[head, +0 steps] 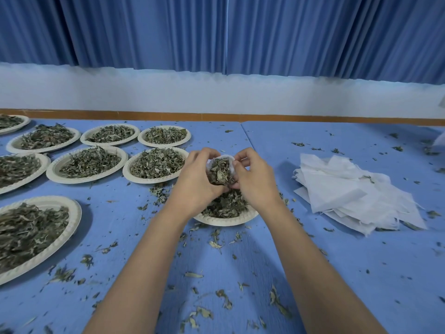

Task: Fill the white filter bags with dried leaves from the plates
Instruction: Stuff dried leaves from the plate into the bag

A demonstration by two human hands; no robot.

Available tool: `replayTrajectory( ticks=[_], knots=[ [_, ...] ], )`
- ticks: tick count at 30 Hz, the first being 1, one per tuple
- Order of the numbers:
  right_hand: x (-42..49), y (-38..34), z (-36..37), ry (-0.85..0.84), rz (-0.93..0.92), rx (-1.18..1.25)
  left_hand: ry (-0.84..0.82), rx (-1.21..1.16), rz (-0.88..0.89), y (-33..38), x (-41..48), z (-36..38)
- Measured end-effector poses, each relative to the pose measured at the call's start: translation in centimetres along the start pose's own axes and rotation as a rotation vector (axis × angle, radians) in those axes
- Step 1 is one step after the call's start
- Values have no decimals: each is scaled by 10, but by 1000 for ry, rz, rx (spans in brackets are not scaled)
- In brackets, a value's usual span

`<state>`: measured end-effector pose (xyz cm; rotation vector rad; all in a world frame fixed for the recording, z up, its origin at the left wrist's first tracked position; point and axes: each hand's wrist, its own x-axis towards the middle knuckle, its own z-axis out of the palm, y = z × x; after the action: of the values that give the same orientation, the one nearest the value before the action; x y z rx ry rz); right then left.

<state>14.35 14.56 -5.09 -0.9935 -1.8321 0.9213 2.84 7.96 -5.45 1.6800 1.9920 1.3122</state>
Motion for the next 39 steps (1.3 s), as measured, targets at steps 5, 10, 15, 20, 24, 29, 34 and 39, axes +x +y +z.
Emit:
replayTrajectory(
  ticks=[5,10,15,20,24,29,34,39],
  knots=[
    [-2,-3,0,-60,47,105,206,-4,37,-2,-1,3],
    [-3,-5,3,-114,-41,-15,316,23,-37,-4,2,6],
    [-6,-8,5,-247,-88,-64,408,65,-81,-4,-1,7],
    [-4,-7,3,-101,-88,-148,337,14,-91,0,0,7],
    [-4,-4,2,-46,-70,-125,97,-287,-238,5,2,-3],
    [-4,-5,3,-60,-59,-98,195,-299,-209,1,2,-6],
    [-6,-5,5,-112,-81,-73,325,-59,-149,-1,0,4],
    [-7,-8,7,-141,-139,-77,410,64,-113,-1,-1,5]
  ],
)
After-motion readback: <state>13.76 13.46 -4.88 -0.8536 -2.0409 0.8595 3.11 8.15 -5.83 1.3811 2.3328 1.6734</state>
